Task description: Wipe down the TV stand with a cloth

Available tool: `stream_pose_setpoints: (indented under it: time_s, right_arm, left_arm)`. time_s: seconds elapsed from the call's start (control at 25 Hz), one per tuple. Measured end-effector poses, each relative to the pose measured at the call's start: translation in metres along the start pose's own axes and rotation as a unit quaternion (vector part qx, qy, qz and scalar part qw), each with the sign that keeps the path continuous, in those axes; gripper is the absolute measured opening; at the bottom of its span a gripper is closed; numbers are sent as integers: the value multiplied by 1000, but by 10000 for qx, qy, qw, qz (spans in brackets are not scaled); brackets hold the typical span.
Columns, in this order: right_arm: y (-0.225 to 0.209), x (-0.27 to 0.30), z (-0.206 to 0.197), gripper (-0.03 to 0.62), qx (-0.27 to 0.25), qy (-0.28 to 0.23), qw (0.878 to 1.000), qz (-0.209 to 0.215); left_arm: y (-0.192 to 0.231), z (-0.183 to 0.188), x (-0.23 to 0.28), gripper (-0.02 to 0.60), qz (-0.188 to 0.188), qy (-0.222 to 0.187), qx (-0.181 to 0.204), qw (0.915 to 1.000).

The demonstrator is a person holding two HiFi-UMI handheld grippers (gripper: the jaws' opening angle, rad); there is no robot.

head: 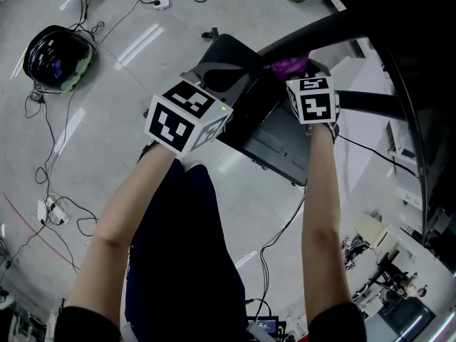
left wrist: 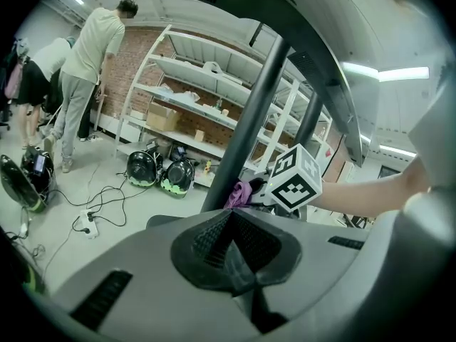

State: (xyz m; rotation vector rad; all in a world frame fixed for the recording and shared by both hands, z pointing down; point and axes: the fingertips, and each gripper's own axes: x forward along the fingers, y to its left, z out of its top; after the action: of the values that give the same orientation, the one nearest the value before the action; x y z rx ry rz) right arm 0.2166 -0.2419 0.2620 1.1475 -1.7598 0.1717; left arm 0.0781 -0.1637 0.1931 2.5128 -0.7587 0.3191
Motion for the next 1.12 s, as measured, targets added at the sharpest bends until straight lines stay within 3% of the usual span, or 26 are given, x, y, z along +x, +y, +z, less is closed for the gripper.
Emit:
stream_pose_setpoints:
  time_s: [0.2, 0.44, 0.6, 0.92, 1.12]
  right_arm:
    - [-1, 0, -3, 75, 193, 12, 9997, -117]
    - [-21, -37, 4, 75, 498, -325, 9940, -918]
    - [-50, -87, 14, 75, 426, -682, 9817, -1724]
    - [-93, -185, 33, 75, -552, -1122, 9336, -3357]
    - [-100, -231, 45, 75, -1322, -1070, 8922, -4184]
  left_arm:
    - [-3, 0, 2, 6, -35, 10, 20, 10000]
    - [-16, 5, 8, 6, -179, 39, 122, 9998]
    - [-31, 13, 14, 6, -320, -9, 190, 9993]
    - [-71, 22, 36, 6, -718, -4, 301, 9970]
    - [-95, 27, 42, 6, -947, 1, 411, 9947]
